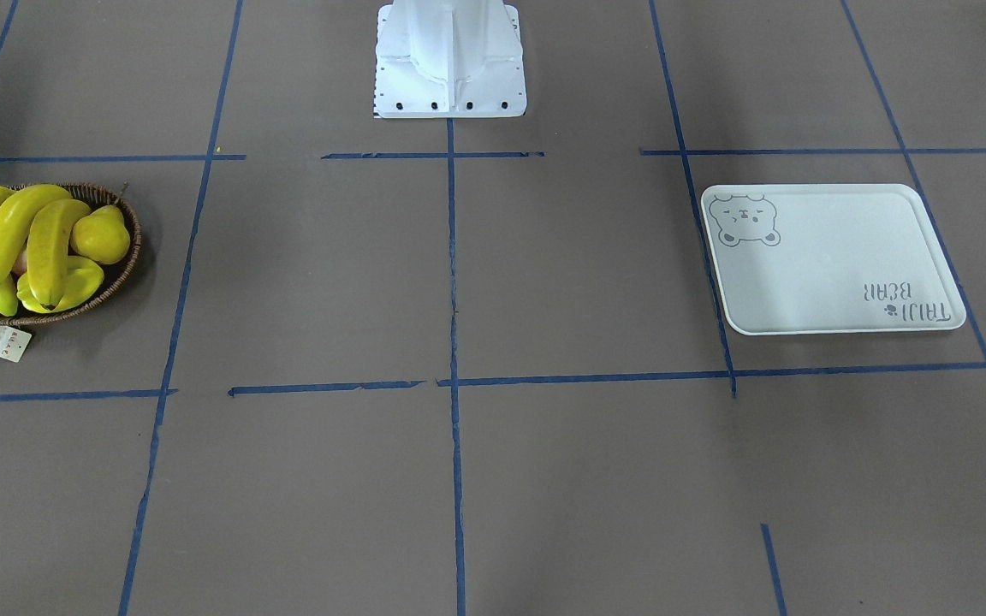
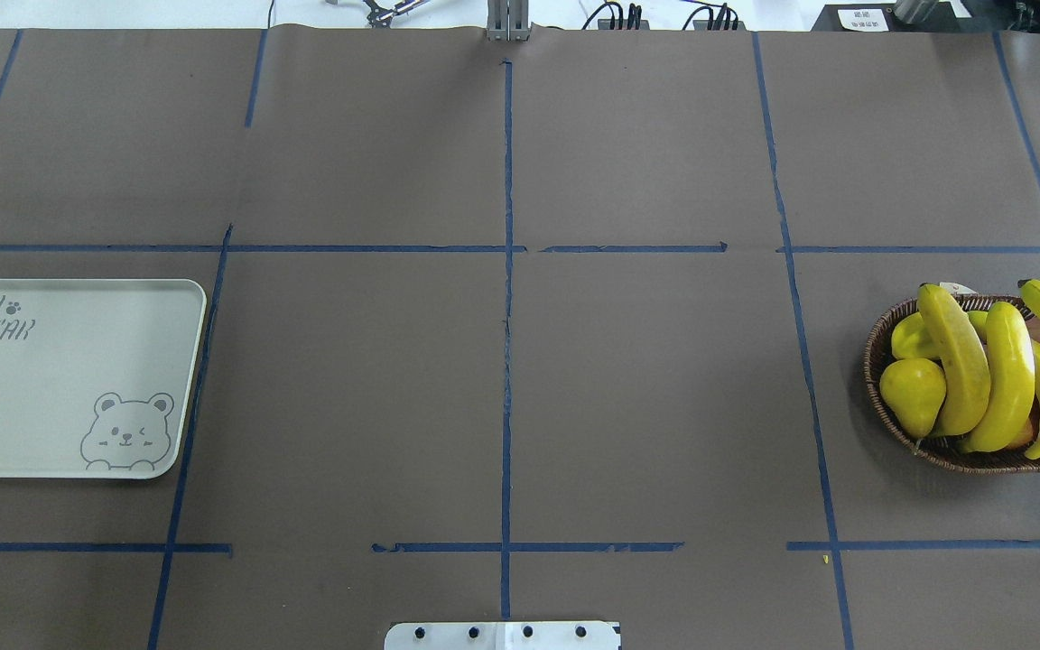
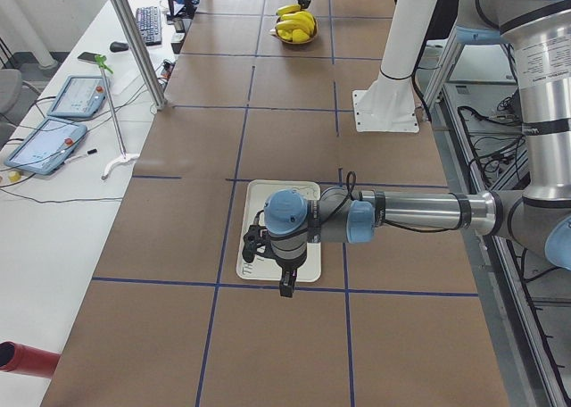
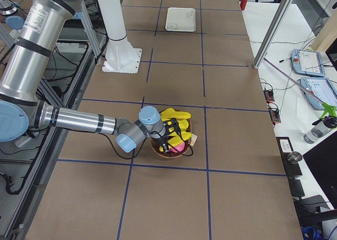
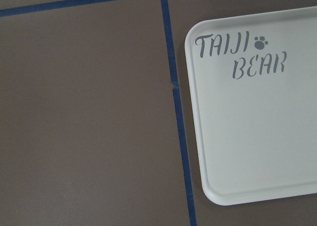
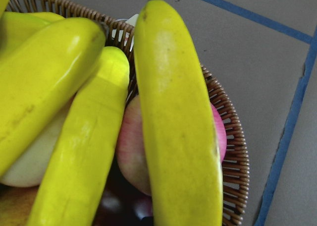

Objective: Transfer all bananas from basket to plate

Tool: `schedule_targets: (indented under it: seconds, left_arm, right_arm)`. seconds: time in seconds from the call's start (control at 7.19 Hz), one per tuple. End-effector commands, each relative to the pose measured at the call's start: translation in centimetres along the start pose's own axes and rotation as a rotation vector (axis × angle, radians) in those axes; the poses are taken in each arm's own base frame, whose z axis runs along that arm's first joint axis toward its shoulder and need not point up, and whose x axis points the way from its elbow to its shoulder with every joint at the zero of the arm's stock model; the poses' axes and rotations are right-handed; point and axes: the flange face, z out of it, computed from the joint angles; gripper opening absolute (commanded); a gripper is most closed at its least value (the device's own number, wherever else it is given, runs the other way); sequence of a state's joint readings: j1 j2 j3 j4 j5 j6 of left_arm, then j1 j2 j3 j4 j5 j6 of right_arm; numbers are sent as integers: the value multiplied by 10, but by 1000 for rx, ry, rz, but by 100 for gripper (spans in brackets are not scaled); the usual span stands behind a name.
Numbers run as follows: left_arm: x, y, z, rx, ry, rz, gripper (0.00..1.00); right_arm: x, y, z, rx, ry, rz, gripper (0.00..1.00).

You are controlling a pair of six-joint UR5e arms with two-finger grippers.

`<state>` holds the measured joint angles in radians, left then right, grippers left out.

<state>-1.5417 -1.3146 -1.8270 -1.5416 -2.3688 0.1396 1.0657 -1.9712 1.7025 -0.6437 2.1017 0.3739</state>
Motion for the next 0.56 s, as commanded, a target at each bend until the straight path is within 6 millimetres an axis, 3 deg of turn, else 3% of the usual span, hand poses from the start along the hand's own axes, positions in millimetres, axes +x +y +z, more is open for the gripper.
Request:
schedule_targets:
  seconds: [0.0,0.42]
  left_arm:
    - [0,0,-1,1,0,1,100]
    - [2,-1,0,-1,1,5,100]
  right_arm:
    - [6,5,-8,7,6,-16,3]
    - [28,12,-29,6,-31,-58,0]
